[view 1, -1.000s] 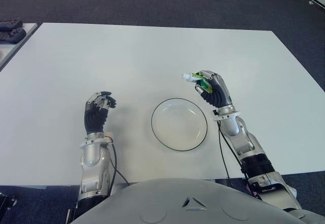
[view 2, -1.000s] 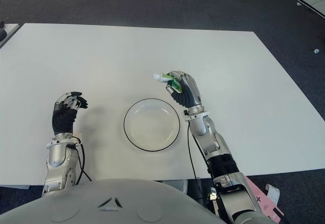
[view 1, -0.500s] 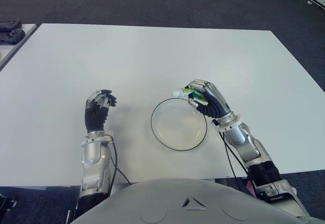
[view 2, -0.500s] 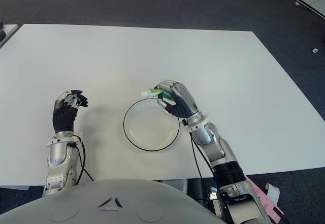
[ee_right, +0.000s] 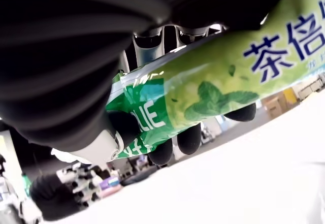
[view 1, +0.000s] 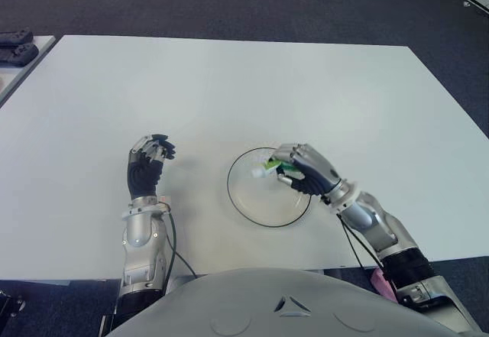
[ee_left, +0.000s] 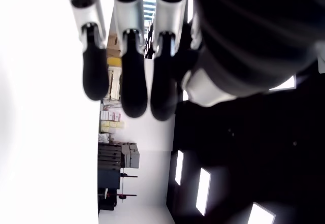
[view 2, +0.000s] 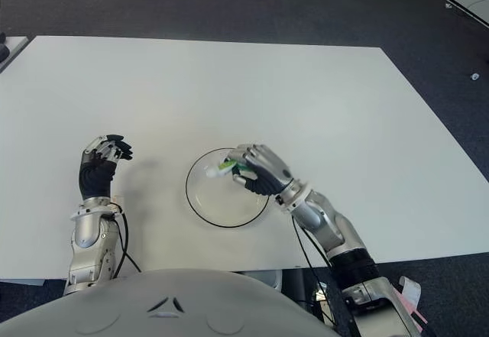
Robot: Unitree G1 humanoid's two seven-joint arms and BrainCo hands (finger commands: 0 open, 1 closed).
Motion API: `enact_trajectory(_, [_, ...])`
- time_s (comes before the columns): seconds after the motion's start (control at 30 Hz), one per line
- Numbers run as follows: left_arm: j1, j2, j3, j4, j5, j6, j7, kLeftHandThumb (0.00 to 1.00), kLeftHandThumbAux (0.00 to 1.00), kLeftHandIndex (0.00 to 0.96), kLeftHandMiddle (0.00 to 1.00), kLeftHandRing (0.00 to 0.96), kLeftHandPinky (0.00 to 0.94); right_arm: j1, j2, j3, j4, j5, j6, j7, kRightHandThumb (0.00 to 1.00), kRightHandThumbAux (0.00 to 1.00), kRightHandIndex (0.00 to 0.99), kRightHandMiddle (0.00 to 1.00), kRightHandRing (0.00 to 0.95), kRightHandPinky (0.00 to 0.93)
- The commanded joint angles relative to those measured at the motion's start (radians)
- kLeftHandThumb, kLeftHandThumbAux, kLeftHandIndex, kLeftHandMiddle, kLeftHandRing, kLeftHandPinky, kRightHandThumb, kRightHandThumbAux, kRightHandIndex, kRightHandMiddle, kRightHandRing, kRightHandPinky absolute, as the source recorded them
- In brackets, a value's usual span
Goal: Put the toothpaste on the table into the plate.
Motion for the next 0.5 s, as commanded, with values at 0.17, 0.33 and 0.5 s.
enact_trajectory(0.17, [0.001, 0.006, 0.008, 0.019, 0.031, 0.025, 0.016, 0.706, 0.718, 0.438, 0.556, 0.549, 0.514, 0.037, 0.006, 0.057, 0.03, -0.091, 0.031, 0.013, 0.719, 0.711, 0.441, 0.892, 0.903, 0.898])
enact_trajectory(0.33, [0.0, 0.005, 0.011, 0.022, 0.044, 0.024, 0.018, 0.706, 0.718, 0.437, 0.559, 0.546, 0.505, 0.045, 0.012, 0.079, 0.046, -0.08, 0.073, 0.066, 0.716, 0.712, 0.441, 0.894, 0.903, 0.896])
enact_trajectory(0.5, [0.002, 0.003, 0.016, 0.022, 0.047, 0.022, 0.014, 0.706, 0.719, 0.437, 0.56, 0.545, 0.507, 0.056, 0.024, 0.097, 0.053, -0.089, 0.126, 0.089, 0.715, 0.713, 0.44, 0.898, 0.905, 0.899])
